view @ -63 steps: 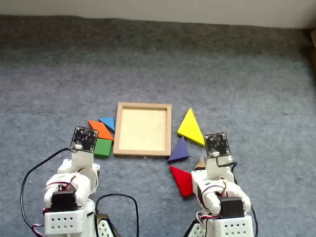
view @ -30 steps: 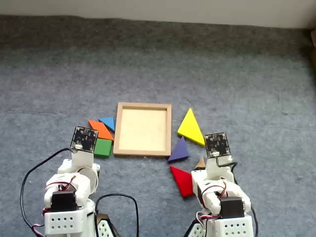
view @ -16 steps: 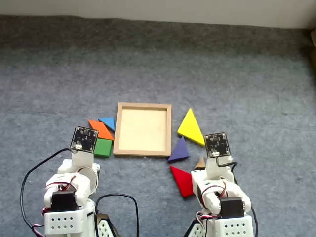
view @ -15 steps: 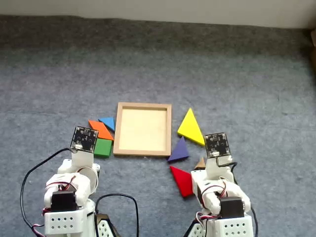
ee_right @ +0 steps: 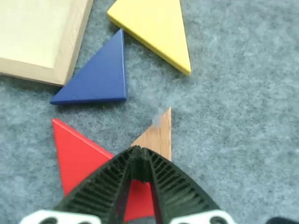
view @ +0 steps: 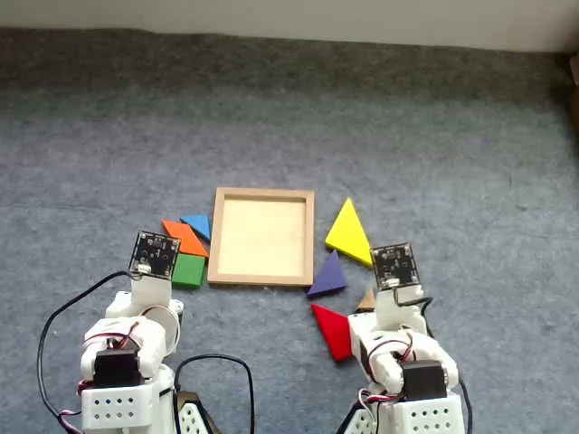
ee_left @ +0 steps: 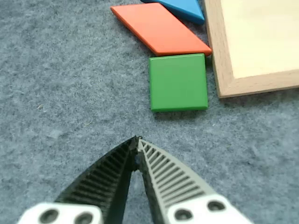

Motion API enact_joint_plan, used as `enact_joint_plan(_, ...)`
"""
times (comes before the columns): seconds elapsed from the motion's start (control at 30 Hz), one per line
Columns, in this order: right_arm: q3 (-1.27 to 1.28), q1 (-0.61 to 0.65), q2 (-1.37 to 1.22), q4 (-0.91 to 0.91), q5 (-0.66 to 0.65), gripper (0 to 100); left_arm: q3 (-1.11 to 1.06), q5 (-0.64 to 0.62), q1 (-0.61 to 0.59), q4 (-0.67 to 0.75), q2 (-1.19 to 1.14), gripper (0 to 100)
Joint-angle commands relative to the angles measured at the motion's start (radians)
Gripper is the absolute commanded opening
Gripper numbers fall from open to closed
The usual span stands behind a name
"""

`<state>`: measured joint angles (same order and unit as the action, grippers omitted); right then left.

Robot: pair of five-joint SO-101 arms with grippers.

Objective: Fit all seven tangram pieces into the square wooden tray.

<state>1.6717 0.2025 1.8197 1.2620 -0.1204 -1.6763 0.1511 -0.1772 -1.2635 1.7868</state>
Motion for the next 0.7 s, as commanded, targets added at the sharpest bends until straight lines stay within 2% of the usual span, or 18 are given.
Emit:
enact_joint_plan(0.0, -0.002, -0.145, 0.016, 0.033, 0.002, 1.3, -0.019, 0.008, -0.002, -0.008, 0.021, 1)
enact_joint_plan(0.07, -0.077, -0.257, 0.016, 0.015, 0.002, 1.3, -0.019, 0.008, -0.002, -0.008, 0.021, 1)
enact_joint_plan(0.17, -0.156, -0.36, 0.016, -0.091, -0.003, 1.3, -0.019, 0.008, -0.002, -0.008, 0.021, 1)
enact_joint_plan(0.23, -0.18, -0.401, 0.016, -0.145, -0.094, 1.3, -0.019, 0.008, -0.002, -0.008, 0.021, 1)
enact_joint_plan(0.33, -0.197, -0.427, 0.007, -0.154, -0.276, 1.3, -0.019, 0.008, -0.002, -0.008, 0.021, 1)
enact_joint_plan(0.5, -0.329, -0.461, -0.036, -0.128, -0.287, 1.5, -0.019, 0.008, -0.002, -0.008, 0.021, 1)
enact_joint_plan(0.67, -0.576, -0.438, -0.315, -0.085, -0.282, 2.7, -0.019, 0.008, -0.002, -0.008, 0.021, 1)
